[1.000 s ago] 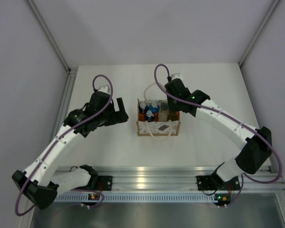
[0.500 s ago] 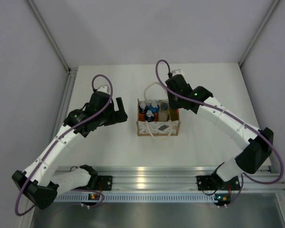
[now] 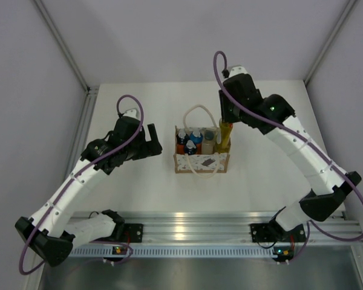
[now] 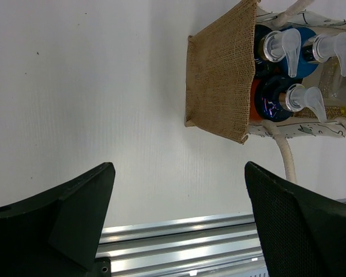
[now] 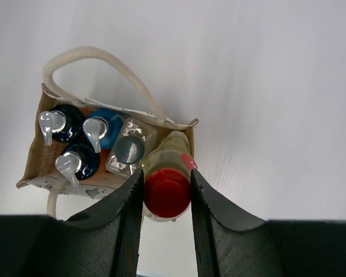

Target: Take the personal care products out of the canvas bag

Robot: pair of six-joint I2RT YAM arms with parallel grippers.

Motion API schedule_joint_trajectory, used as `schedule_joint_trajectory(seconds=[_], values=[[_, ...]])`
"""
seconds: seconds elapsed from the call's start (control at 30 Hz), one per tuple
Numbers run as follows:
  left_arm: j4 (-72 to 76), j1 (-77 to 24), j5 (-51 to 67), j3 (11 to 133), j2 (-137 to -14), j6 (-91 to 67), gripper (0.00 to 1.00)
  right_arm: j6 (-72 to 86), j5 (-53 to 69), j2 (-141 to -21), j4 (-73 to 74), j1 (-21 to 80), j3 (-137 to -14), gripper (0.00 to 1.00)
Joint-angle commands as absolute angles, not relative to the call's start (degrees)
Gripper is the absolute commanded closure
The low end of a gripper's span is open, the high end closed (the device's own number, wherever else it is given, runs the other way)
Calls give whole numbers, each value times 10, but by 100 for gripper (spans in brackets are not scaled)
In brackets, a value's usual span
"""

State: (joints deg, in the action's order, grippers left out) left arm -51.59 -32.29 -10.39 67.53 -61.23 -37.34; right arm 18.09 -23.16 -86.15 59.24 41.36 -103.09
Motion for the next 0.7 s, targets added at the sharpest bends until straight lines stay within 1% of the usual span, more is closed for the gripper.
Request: schedule_joint_trajectory(seconds=[0.0, 0.17, 0.37, 0.53, 0.63, 0.67], values=[[-519, -325, -113, 691, -598, -372, 2, 153, -271, -839, 604, 425, -1126, 100], [-519, -324, -114, 689, -598, -368, 2, 142, -276, -839, 629, 418, -1198, 100], [-519, -324, -111, 688, -594, -367, 2, 139, -285, -822, 633, 391, -1225, 100], [-524, -324, -109, 690, -591, -367, 1, 133, -285, -809, 631, 342, -1199, 100], [-524, -325, -105, 692, -587, -369, 1, 120, -284, -788, 593, 310, -1142, 100], [-524, -324, -105, 692, -584, -370, 1, 116, -280, -780, 558, 301, -1103, 100]])
